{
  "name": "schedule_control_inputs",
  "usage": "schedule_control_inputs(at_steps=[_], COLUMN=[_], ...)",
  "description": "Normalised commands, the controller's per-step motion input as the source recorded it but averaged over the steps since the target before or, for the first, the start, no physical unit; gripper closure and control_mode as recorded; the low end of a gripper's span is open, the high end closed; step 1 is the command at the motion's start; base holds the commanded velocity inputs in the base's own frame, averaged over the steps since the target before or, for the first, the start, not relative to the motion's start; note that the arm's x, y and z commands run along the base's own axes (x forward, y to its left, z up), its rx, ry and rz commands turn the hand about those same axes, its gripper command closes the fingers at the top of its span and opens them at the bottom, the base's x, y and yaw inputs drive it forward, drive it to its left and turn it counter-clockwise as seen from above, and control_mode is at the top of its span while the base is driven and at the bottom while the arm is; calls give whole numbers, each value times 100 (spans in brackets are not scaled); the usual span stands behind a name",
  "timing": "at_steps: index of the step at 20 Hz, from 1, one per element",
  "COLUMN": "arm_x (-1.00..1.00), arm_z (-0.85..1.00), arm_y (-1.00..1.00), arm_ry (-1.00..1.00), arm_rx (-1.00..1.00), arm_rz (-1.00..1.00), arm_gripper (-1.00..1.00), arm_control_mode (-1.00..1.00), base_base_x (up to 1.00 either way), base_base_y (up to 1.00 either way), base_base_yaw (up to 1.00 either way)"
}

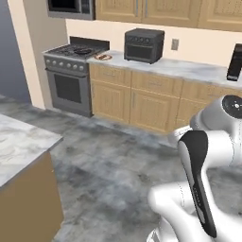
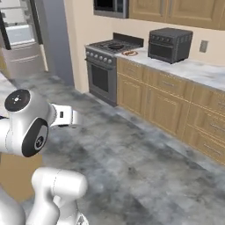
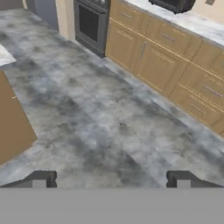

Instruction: Place the cold items (broccoli and cucumber) from the fridge in one tupperware on the dining counter. Place the warm items (kebab skewer and hot dog) in the stove area in another tupperware.

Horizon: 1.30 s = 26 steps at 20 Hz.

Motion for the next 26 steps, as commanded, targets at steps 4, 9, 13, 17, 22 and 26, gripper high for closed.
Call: schedule_control_inputs(at_steps=[4,9,13,17,22,26], arm_x=[0,0,0,0,0,0], arm_z=[0,0,0,0,0,0], arm_y=[0,0,0,0,0,0], arm_ry=[0,0,0,0,0,0], arm_rx=[0,0,0,0,0,0], arm_rz=[0,0,0,0,0,0], arm_gripper=[-100,-100,-100,-100,-100,-100], arm_control_mode=[100,100,100,100,100,100], base_base_x=[100,100,100,100,100,100], base_base_y=[-28,-32,-28,-20,-22,-36], base_base_yaw=[42,43,43,40,36,30])
